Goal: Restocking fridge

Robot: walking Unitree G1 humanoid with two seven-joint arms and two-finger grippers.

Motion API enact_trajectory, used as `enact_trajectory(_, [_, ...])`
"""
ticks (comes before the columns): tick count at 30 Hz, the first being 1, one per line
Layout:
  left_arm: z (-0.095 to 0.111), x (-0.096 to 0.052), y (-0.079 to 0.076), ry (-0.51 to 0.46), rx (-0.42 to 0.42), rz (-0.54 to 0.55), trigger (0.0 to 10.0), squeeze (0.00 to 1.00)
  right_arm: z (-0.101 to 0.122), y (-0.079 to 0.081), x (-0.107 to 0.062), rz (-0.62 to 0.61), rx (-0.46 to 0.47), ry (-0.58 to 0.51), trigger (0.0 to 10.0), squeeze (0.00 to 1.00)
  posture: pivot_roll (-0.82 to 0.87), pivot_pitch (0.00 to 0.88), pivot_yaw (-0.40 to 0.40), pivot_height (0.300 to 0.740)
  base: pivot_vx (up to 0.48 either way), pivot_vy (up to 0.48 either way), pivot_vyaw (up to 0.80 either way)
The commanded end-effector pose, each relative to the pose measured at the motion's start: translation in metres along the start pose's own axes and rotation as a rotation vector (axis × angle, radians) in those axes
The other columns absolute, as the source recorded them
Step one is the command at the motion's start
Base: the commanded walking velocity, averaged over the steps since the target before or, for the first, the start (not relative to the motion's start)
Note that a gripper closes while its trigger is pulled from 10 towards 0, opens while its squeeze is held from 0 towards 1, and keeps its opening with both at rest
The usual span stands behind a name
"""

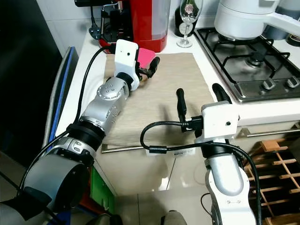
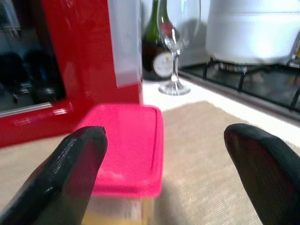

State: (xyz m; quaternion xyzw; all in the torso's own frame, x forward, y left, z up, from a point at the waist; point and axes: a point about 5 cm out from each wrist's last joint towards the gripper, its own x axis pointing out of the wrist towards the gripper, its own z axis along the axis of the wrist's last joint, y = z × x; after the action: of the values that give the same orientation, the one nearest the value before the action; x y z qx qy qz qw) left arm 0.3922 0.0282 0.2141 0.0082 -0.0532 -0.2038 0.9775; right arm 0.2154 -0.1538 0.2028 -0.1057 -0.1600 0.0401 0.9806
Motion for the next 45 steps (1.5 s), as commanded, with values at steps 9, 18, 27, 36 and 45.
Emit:
enact_trajectory(9, [0.000, 0.003, 0.021, 0.038, -0.006, 0.126, 10.0, 0.00, 0.008, -0.002, -0.011, 0.009, -0.012, 0.011, 10.0, 0.00, -0.34, 0.152, 0.041, 0.740, 0.000, 0.000, 0.00])
enact_trajectory(18, [0.014, 0.005, 0.032, -0.027, -0.030, 0.165, 10.0, 0.00, 0.007, -0.003, -0.015, 0.014, -0.016, 0.034, 10.0, 0.00, -0.34, 0.157, 0.031, 0.740, 0.000, 0.000, 0.00])
enact_trajectory(27, [0.029, 0.006, 0.029, -0.115, -0.034, 0.123, 10.0, 0.00, 0.006, -0.004, -0.015, 0.023, -0.020, 0.043, 10.0, 0.00, -0.34, 0.144, 0.028, 0.740, 0.000, 0.000, 0.00])
enact_trajectory(36, [0.027, 0.006, 0.028, -0.102, -0.057, 0.079, 10.0, 0.00, 0.005, -0.005, -0.015, 0.023, -0.024, 0.046, 10.0, 0.00, -0.34, 0.120, 0.031, 0.740, 0.000, 0.000, 0.00])
enact_trajectory(45, [0.009, 0.004, 0.021, -0.040, 0.024, 0.195, 10.0, 0.00, 0.005, -0.003, -0.016, 0.026, -0.020, 0.048, 10.0, 0.00, -0.33, 0.123, 0.026, 0.740, 0.000, 0.000, 0.00])
